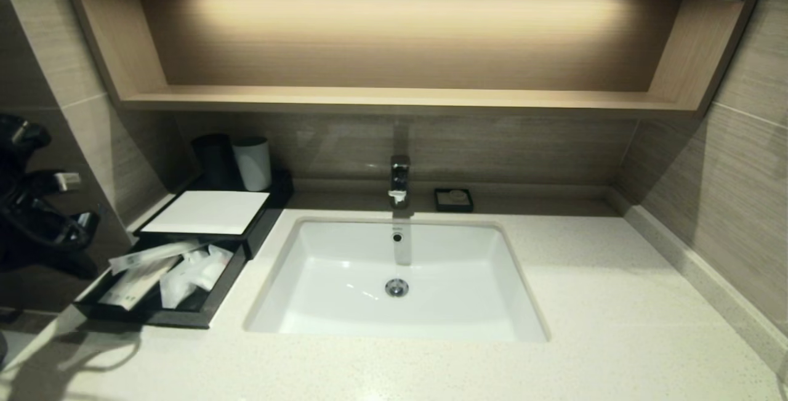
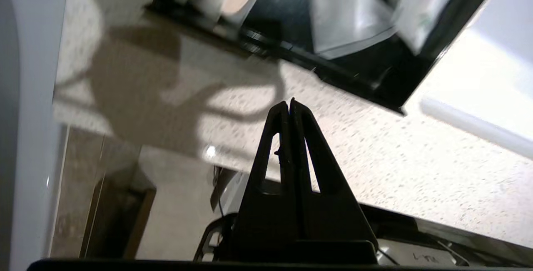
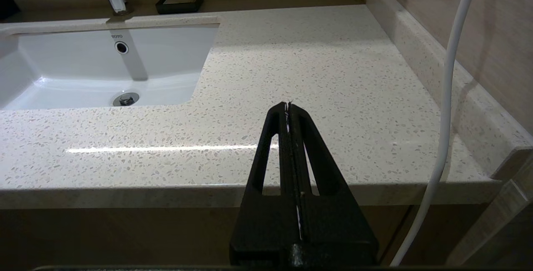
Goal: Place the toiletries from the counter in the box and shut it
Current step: Close the drawer
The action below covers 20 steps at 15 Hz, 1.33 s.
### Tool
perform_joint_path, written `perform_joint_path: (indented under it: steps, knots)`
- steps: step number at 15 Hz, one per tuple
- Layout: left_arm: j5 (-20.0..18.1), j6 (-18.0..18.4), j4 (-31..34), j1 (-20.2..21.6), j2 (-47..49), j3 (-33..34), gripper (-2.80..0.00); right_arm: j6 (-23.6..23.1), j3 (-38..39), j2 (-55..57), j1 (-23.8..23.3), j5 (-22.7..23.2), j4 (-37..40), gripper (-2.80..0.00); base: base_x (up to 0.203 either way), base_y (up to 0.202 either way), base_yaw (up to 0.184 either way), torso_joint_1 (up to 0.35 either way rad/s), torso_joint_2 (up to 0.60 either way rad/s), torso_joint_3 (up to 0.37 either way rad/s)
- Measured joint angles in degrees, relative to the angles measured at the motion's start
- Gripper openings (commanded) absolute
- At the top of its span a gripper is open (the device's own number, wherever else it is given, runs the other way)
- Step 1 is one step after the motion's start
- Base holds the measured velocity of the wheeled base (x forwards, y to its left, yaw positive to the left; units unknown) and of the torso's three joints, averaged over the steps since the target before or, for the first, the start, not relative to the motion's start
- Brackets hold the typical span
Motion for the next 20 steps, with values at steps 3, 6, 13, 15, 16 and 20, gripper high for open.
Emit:
perform_joint_path:
  steps: [3,6,13,15,16,20]
  knots:
    - [6.1,0.0,1.1,0.5,0.2,1.8,-2.80,0.0,0.0,0.0,0.0,0.0,0.0,-2.80,0.000,0.000,0.000,0.000,0.00,0.000]
    - [7.8,0.4,1.1,0.7,1.5,2.7,-2.80,0.0,0.0,0.0,0.0,0.0,0.0,-2.80,0.000,0.000,0.000,0.000,0.00,0.000]
    - [9.5,1.0,1.2,1.4,5.0,3.0,-2.80,0.0,0.0,0.0,0.0,0.0,0.0,-2.80,0.000,0.000,0.000,0.000,0.00,0.000]
    - [9.5,1.0,1.2,1.4,5.8,3.0,-2.80,0.0,0.0,0.0,0.0,0.0,0.0,-2.80,0.000,0.000,0.000,0.000,0.00,0.000]
    - [9.5,1.0,1.2,1.5,6.2,3.1,-2.80,0.0,0.0,0.0,0.0,0.0,0.0,-2.80,0.000,0.000,0.000,0.000,0.00,0.000]
    - [9.5,1.0,1.2,1.4,7.1,3.9,-2.80,0.0,0.0,0.0,0.0,0.0,0.0,-2.80,0.000,0.000,0.000,0.000,0.00,0.000]
